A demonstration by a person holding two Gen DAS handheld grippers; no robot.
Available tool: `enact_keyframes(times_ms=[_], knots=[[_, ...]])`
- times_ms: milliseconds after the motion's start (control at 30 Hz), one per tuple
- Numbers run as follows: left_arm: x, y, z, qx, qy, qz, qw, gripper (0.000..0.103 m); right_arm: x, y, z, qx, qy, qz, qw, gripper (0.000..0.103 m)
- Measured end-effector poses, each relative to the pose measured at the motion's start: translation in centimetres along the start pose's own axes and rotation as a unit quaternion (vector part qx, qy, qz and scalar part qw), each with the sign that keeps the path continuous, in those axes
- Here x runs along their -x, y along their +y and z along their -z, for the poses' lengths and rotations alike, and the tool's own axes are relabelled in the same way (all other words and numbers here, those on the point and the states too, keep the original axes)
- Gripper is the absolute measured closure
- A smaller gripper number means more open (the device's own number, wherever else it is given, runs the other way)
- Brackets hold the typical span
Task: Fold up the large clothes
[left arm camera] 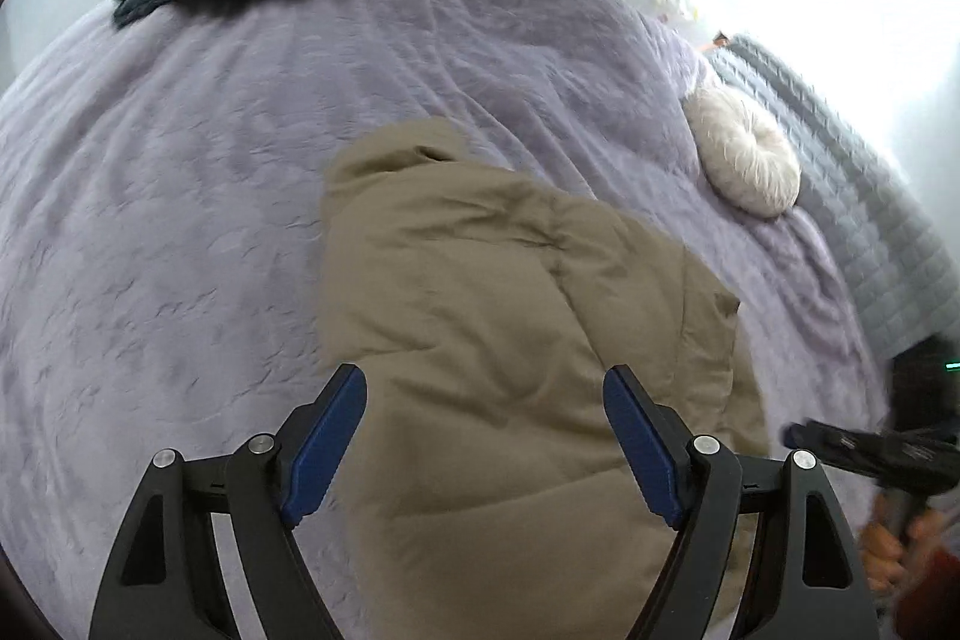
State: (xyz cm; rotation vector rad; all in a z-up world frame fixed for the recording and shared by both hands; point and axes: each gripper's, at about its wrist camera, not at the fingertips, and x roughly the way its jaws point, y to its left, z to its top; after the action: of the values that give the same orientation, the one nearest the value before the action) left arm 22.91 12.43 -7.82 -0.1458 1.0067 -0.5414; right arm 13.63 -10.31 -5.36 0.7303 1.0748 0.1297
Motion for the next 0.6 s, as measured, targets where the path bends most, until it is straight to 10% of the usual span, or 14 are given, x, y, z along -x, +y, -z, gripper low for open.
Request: enact_keyframes(times_ms=[300, 600], knots=[[-4.8, -3.9, 2.5, -0.059, 0.021, -0.071, 0.9955, 0.021, -4.2, 2.3, -2.0, 0.046, -0.03, 0.069, 0.996, 0.076], [-6.4, -5.6, 3.4, -0.085, 0.024, -0.107, 0.9904, 0.021, -10.3, -4.2, -2.5, 0.0, 0.015, 0.105, 0.994, 0.078]])
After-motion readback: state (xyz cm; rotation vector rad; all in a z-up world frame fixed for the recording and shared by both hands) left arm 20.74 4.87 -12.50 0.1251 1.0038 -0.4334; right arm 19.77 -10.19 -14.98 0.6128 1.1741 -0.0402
